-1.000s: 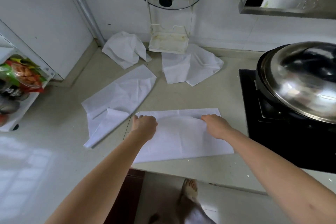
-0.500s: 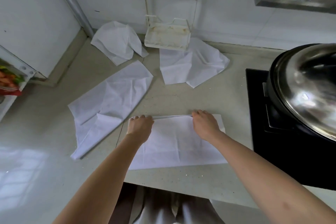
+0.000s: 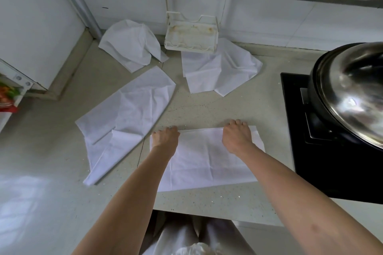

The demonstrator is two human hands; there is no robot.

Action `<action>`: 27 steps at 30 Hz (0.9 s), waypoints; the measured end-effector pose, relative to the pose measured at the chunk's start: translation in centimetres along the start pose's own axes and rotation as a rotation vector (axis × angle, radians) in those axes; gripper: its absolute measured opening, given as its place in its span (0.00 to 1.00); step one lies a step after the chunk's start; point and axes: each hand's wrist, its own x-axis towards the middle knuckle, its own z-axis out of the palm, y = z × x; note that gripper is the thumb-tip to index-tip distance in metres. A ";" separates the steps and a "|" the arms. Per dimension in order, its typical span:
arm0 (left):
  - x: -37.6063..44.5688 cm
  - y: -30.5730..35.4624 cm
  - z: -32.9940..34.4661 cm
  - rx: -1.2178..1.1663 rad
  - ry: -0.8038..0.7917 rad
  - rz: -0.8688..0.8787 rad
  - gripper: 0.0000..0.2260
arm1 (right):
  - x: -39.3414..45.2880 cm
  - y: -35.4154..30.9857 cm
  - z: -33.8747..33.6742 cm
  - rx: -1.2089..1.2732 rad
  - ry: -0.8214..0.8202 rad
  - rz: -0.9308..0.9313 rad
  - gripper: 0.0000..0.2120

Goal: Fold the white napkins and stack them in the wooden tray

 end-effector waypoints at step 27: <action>0.3 0.0 -0.7 -0.032 -0.019 0.010 0.09 | 0.8 -0.1 -0.4 -0.195 0.017 -0.018 0.13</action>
